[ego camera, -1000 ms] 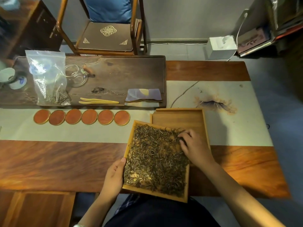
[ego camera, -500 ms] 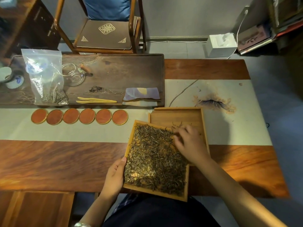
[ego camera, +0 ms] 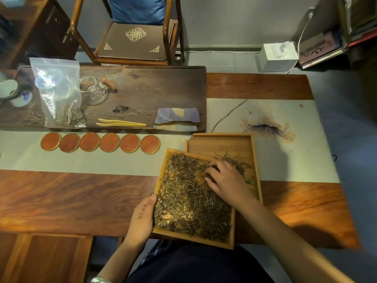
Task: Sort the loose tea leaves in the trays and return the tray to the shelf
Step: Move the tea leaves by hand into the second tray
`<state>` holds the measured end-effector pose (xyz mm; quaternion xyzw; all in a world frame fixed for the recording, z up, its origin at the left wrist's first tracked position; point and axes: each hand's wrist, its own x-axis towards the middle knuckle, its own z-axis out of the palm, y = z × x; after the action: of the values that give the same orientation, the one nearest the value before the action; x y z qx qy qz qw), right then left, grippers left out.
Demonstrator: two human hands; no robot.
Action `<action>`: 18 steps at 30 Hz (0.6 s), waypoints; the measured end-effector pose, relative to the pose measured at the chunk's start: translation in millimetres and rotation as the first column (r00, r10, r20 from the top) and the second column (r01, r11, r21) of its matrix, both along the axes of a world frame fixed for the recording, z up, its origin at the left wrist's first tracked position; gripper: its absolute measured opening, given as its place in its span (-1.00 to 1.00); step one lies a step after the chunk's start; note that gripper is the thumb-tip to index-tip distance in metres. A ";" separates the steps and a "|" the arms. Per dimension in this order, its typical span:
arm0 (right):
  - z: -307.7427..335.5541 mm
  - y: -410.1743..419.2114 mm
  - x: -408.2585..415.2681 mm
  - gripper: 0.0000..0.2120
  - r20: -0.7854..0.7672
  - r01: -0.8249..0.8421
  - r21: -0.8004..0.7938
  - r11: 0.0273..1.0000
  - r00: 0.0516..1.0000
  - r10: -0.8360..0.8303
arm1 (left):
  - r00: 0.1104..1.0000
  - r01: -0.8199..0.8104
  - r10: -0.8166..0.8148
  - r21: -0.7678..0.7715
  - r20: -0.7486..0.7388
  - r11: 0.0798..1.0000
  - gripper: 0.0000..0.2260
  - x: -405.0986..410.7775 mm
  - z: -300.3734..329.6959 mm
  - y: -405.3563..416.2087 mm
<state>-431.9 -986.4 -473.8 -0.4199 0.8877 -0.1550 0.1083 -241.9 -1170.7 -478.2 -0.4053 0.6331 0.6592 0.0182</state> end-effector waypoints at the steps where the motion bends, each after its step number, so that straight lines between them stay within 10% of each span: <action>1: -0.1 2.4 -0.4 -0.78 0.003 0.005 0.002 1.000 1.000 -0.005 | 1.000 -0.004 0.004 0.011 0.001 1.000 -0.68 1.4 -2.0 -0.4; 18: -2.7 34.8 -20.6 -0.81 0.146 0.273 -0.033 0.962 0.953 -0.265 | 0.999 -0.030 0.030 0.030 -0.015 0.999 -0.68 9.3 -0.5 -0.4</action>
<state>-452.4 -951.6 -476.5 -0.2859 0.9223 -0.2207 0.1372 -232.5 -1171.1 -478.7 -0.4094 0.6172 0.6718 0.0097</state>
